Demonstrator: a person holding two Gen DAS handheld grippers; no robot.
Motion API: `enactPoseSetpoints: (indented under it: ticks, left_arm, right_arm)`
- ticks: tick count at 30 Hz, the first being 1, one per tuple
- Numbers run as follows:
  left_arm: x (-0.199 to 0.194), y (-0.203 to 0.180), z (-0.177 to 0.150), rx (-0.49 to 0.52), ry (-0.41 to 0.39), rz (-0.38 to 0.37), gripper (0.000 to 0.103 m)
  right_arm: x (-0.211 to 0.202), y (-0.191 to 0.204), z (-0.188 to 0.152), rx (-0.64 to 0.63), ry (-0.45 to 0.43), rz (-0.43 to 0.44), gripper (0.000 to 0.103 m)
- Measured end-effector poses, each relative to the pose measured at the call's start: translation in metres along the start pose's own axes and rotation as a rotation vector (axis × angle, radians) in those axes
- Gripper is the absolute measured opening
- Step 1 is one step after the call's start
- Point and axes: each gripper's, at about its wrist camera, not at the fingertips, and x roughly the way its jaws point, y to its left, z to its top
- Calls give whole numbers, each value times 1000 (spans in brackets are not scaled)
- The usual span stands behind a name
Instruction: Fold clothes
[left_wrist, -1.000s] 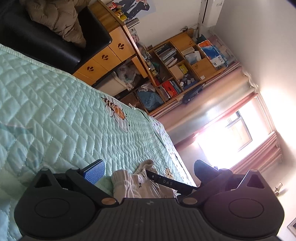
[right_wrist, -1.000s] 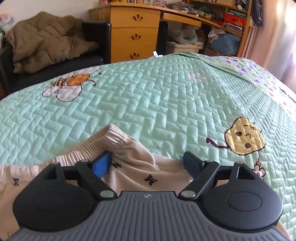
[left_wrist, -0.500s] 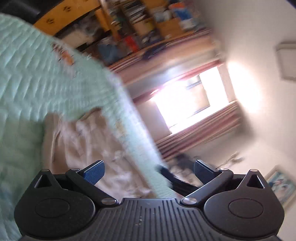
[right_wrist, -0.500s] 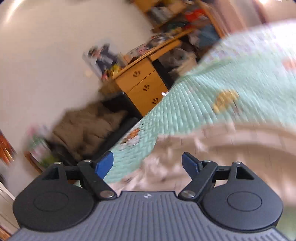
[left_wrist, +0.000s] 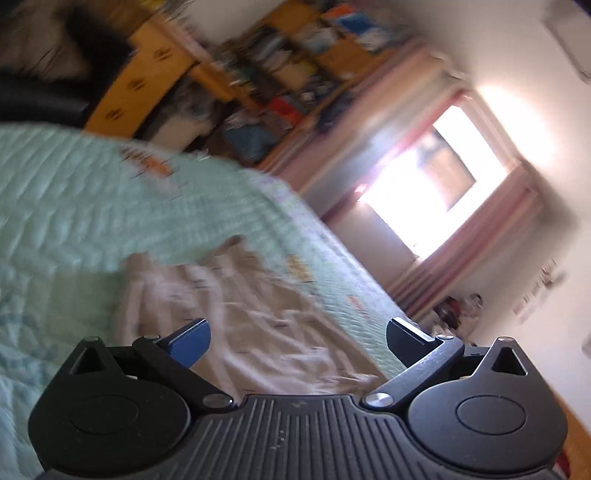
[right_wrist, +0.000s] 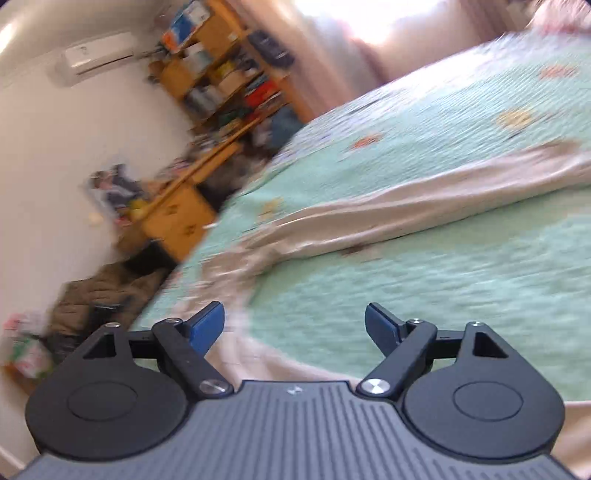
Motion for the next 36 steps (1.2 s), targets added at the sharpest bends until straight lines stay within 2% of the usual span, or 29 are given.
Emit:
enactPoseSetpoints:
  ticks: [1,5,9,12,17,20,22,26,27,29,31,36]
  left_arm:
    - [-1,-16,-6,24,12,-21,102]
    - [7,-77,-42,92,85,-97,102]
    - [18,-117,-76,151,166,-113,102]
    - [25,-129,-92,151,205,-124,102]
    - [45,-133,-103,100,197,-127,102]
    - [66,-135,-114,103,197,-99,102]
    - [79,-136,-122,116,204,-92,102]
    - [89,-135,-137,156,210,-109,102]
    - [90,-132,-139,159,211,-114,102]
    - [94,-127,-141,151,218,-129,102]
    - [99,-119,-144,121,233,-153,102]
    - [112,-101,-151,58,268,-162,102]
  right_arm:
    - [-12,-10,0,4,-23,-50,87]
    - [-42,-62,-6,201,-128,-94,88]
    - [-19,-111,15,317,-141,-96,88]
    - [-2,-147,31,403,-150,-97,88]
    - [27,-208,57,546,-165,-99,88]
    - [44,-245,72,632,-174,-100,88]
    - [68,-244,83,613,-150,-131,89]
    - [98,-245,98,567,-171,-147,89]
    - [103,-247,101,558,-183,-141,84]
    - [111,-253,105,549,-202,-117,58]
    - [113,-274,100,640,-207,-74,9]
    - [119,-284,114,632,-229,4,10]
